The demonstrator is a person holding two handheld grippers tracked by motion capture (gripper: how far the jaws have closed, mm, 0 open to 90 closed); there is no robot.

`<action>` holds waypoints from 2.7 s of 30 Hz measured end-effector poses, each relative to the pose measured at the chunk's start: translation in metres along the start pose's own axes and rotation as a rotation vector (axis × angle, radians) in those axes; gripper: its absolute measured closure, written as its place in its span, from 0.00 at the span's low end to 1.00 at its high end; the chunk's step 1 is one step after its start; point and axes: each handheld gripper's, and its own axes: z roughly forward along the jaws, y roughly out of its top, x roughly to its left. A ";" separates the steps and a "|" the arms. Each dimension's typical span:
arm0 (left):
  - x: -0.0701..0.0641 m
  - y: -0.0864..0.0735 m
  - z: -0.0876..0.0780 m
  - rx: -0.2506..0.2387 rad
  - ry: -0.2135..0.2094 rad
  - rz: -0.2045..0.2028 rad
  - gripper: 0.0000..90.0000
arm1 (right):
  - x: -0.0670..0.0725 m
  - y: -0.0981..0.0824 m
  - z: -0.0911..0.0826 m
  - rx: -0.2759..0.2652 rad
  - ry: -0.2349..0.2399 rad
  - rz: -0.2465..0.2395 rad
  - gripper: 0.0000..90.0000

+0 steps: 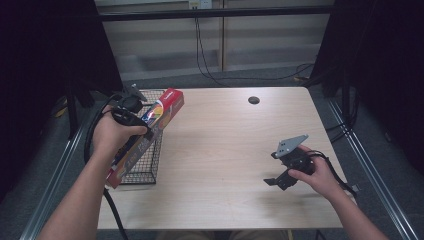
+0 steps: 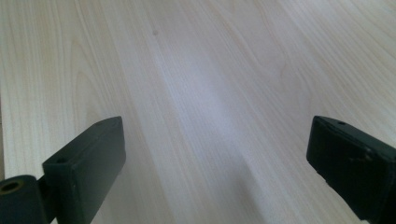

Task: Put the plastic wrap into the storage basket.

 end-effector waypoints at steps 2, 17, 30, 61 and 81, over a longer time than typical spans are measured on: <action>0.002 -0.001 -0.001 0.000 0.003 -0.007 0.48 | 0.000 -0.001 0.000 -0.002 0.001 0.000 0.05; 0.013 -0.008 -0.004 -0.004 0.023 -0.088 0.48 | -0.001 -0.007 -0.004 -0.014 -0.013 0.020 0.05; 0.022 -0.012 -0.006 -0.013 0.055 -0.165 0.48 | 0.000 -0.008 -0.005 -0.016 -0.020 0.029 0.05; 0.034 -0.025 0.018 -0.020 0.133 -0.406 0.47 | 0.002 -0.006 -0.005 -0.042 -0.013 0.020 0.05; 0.031 -0.024 0.057 0.024 0.127 -0.480 0.46 | 0.003 -0.009 -0.004 -0.029 -0.016 0.010 0.05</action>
